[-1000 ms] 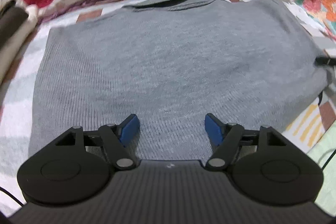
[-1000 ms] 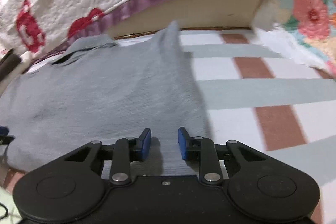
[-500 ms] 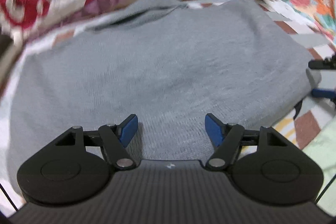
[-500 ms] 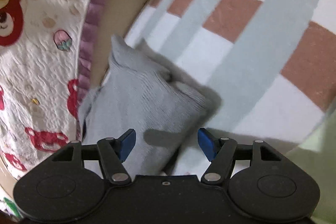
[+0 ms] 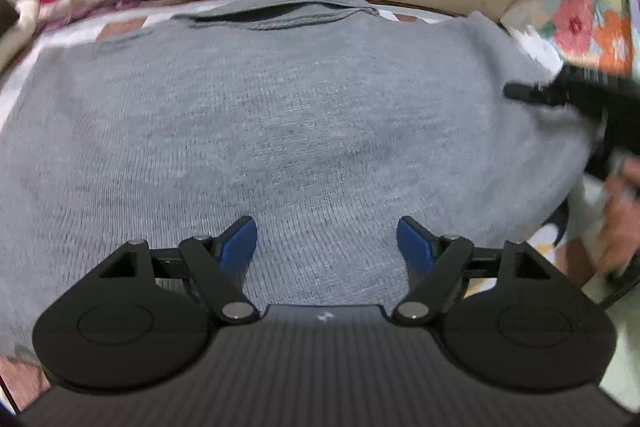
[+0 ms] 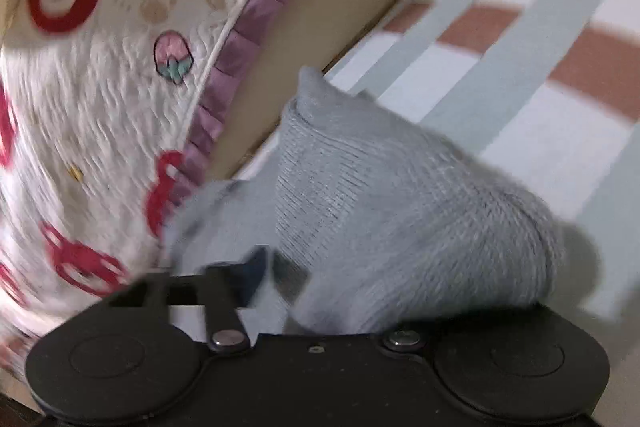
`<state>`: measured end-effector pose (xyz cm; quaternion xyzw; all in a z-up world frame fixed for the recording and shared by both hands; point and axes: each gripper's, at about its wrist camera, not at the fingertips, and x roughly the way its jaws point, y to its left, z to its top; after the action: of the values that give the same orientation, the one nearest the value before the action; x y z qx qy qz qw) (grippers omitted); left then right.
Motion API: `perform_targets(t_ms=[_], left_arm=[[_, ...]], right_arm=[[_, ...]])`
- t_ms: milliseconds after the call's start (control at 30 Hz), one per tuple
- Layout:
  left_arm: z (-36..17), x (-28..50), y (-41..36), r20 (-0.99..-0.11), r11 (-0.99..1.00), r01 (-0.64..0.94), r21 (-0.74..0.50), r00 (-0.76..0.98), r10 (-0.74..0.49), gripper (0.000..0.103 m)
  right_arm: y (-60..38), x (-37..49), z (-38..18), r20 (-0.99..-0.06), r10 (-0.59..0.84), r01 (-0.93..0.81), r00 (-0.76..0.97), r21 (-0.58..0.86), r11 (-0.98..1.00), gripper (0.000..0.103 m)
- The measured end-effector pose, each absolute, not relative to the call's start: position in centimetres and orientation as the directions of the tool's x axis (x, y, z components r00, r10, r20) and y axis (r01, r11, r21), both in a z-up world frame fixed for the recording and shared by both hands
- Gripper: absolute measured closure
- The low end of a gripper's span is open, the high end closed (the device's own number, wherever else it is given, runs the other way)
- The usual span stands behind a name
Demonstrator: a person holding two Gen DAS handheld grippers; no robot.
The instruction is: Fold clothes
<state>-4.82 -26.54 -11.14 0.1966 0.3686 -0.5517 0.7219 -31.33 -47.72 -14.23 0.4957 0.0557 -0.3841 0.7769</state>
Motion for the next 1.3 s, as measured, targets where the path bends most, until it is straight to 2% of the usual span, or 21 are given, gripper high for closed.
perform_targets(t_ms=[133, 300, 433, 567, 700, 767, 867, 967, 1000, 1133, 1267, 1300], left_arm=[[-11.1, -5.2, -26.4, -0.747, 0.309, 0.945, -0.108, 0.128, -0.652, 0.024], [-11.0, -3.2, -25.6, -0.736, 0.275, 0.936, -0.222, 0.025, -0.677, 0.024], [-10.9, -1.4, -24.9, -0.722, 0.256, 0.913, -0.318, -0.058, -0.689, 0.024], [-9.3, 3.1, -22.6, -0.73, 0.351, 0.804, -0.479, -0.144, -0.668, 0.024], [-8.7, 10.0, -16.5, -0.674, 0.481, 0.632, -0.608, -0.089, -0.733, 0.024], [-10.3, 12.9, -14.2, -0.673, 0.546, 0.536, -0.644, -0.057, -0.737, 0.025], [-13.4, 15.7, -12.8, -0.642, 0.559, 0.401, -0.726, -0.102, -0.76, 0.029], [-13.9, 15.9, -12.7, -0.636, 0.556, 0.381, -0.738, -0.119, -0.762, 0.029], [-13.9, 15.8, -12.8, -0.636, 0.556, 0.382, -0.739, -0.122, -0.762, 0.029], [-14.0, 15.7, -13.0, -0.635, 0.554, 0.376, -0.743, -0.134, -0.76, 0.029], [-14.4, 16.8, -12.7, -0.616, 0.554, 0.313, -0.772, -0.15, -0.773, 0.028], [-14.5, 17.2, -12.5, -0.589, 0.537, 0.282, -0.795, -0.148, -0.795, 0.031]], right_arm=[[-49.4, -31.1, -11.8, -0.428, -0.481, 0.584, 0.765, 0.776, 0.239, 0.088], [-48.8, -27.5, -6.4, -0.366, -0.392, 0.524, 0.844, 0.719, 0.457, 0.09], [-47.1, -22.7, -4.6, -0.351, -0.258, 0.436, 0.9, 0.706, 0.558, 0.09], [-45.3, -17.8, -3.0, -0.341, -0.112, 0.331, 0.933, 0.696, 0.637, 0.09], [-43.5, -12.9, -1.4, -0.335, 0.038, 0.215, 0.942, 0.684, 0.697, 0.09], [-41.7, -10.3, -3.0, -0.406, 0.074, 0.227, 0.911, 0.641, 0.734, 0.091], [-38.7, -6.2, -5.9, -0.527, 0.108, 0.25, 0.843, 0.562, 0.789, 0.091], [-35.8, -2.2, -8.9, -0.64, 0.13, 0.259, 0.757, 0.477, 0.84, 0.091], [-34.5, -1.7, -9.4, -0.672, 0.1, 0.251, 0.734, 0.404, 0.88, 0.091], [-32.0, -2.5, -9.2, -0.69, 0.002, 0.227, 0.723, 0.24, 0.944, 0.091], [-31.4, -2.8, -8.6, -0.666, -0.004, 0.207, 0.746, 0.225, 0.952, 0.09], [-31.2, -2.9, -8.3, -0.65, -0.001, 0.189, 0.76, 0.22, 0.957, 0.09]])
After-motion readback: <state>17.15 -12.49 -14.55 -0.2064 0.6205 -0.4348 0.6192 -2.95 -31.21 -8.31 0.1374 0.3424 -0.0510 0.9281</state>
